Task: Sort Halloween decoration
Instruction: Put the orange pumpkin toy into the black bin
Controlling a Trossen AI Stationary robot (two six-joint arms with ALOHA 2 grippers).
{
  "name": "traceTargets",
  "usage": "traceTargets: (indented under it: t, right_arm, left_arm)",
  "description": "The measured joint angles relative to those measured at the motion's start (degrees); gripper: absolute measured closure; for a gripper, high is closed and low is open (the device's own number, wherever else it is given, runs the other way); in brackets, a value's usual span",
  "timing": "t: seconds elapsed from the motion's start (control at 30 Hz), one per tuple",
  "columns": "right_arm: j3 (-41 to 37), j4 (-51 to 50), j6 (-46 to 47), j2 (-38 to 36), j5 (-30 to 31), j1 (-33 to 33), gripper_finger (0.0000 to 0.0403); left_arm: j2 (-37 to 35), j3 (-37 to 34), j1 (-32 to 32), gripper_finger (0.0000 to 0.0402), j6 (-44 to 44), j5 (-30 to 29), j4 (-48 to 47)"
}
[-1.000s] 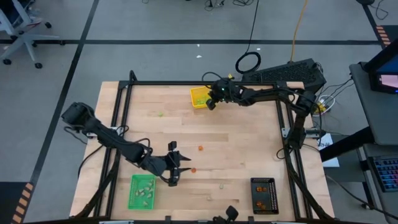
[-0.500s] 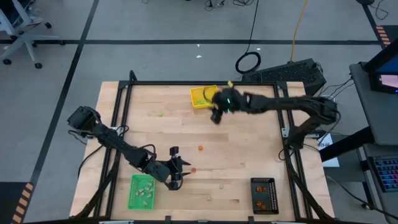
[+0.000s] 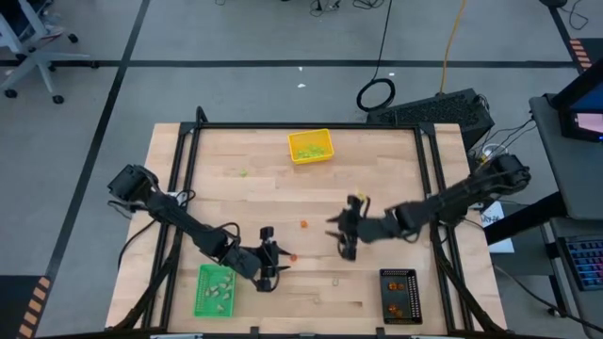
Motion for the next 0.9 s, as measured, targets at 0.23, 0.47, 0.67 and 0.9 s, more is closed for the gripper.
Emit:
traceTargets:
  t: [0.23, 0.47, 0.67, 0.9]
  right_arm:
    - [-0.33, 6.3, -0.05, 3.73, 1.03, 10.04, 0.0263]
    - [-0.33, 11.7, 0.15, 9.71, 1.04, 15.84, 0.0264]
    - [-0.33, 17.08, 1.08, 16.03, 1.02, 19.58, 0.0264]
    - [-0.33, 26.92, 1.02, 22.53, 1.34, 21.3, 0.0264]
  left_arm:
    - [3.22, 0.01, 0.22, 0.0236, 0.02, -0.33, 0.85]
    - [6.97, 0.01, 1.7, 0.0236, 0.02, 0.09, 2.52]
    - [9.47, 0.01, 2.88, 0.0233, -2.05, 0.35, 2.88]
    - [10.65, -0.02, 4.59, 0.0195, -3.96, 3.04, 3.67]
